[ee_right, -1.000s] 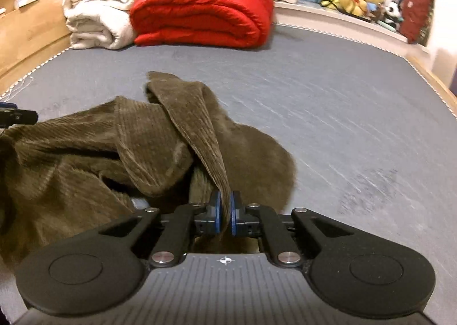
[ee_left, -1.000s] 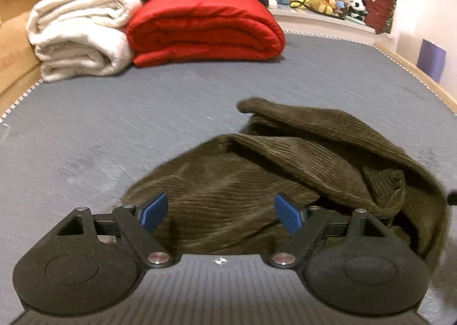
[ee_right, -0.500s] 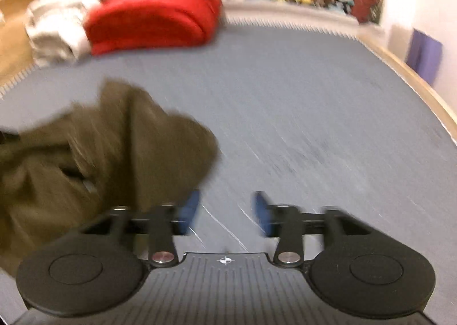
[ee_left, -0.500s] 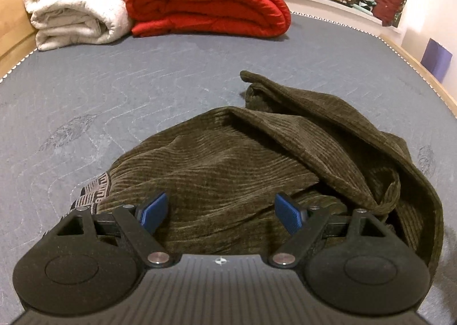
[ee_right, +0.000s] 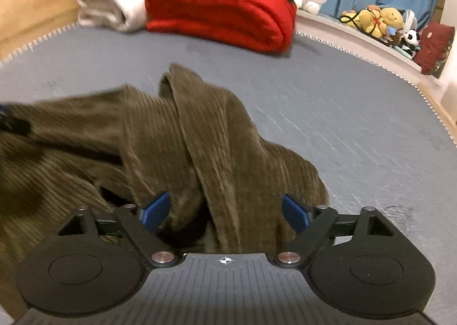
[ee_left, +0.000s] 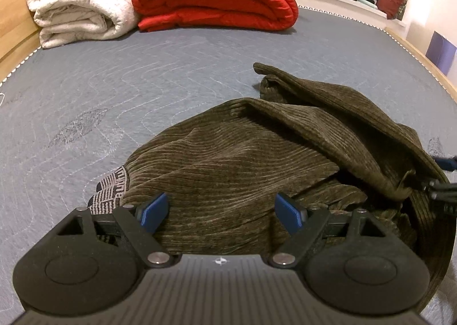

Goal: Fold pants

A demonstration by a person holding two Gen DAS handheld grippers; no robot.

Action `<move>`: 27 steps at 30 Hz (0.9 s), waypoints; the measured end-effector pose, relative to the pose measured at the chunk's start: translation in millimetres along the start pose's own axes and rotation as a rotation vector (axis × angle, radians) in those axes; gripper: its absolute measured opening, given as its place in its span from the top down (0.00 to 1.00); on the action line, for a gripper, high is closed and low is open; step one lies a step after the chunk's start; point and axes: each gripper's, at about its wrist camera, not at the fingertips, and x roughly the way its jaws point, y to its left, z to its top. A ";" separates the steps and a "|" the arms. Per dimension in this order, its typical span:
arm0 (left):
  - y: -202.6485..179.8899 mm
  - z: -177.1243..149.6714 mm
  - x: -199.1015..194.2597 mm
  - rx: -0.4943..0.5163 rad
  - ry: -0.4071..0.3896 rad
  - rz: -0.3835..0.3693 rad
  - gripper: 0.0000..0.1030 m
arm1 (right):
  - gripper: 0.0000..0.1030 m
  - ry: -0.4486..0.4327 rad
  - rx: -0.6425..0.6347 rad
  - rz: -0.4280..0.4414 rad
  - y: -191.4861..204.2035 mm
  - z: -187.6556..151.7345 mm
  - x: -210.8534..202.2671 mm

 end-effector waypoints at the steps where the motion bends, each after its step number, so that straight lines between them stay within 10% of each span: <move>1: 1.9 0.3 0.4 -0.003 0.000 -0.001 0.16 | 0.51 0.010 0.021 0.015 -4.1 -0.5 0.9; 3: 4.4 1.3 0.9 -0.010 0.002 -0.005 0.16 | 0.85 0.019 0.070 0.070 -12.8 -1.1 -1.5; 9: 1.7 1.7 0.9 0.001 -0.002 -0.005 0.16 | 0.93 -0.017 0.028 0.073 -27.4 -17.2 -40.5; 23: 2.1 0.4 -2.3 0.020 -0.006 -0.025 0.16 | 0.93 0.216 -0.056 0.094 -60.4 -83.9 -87.0; 27: 5.1 -0.2 -3.3 0.012 -0.006 -0.021 0.16 | 0.54 0.082 -0.055 0.055 -56.9 -67.3 -96.6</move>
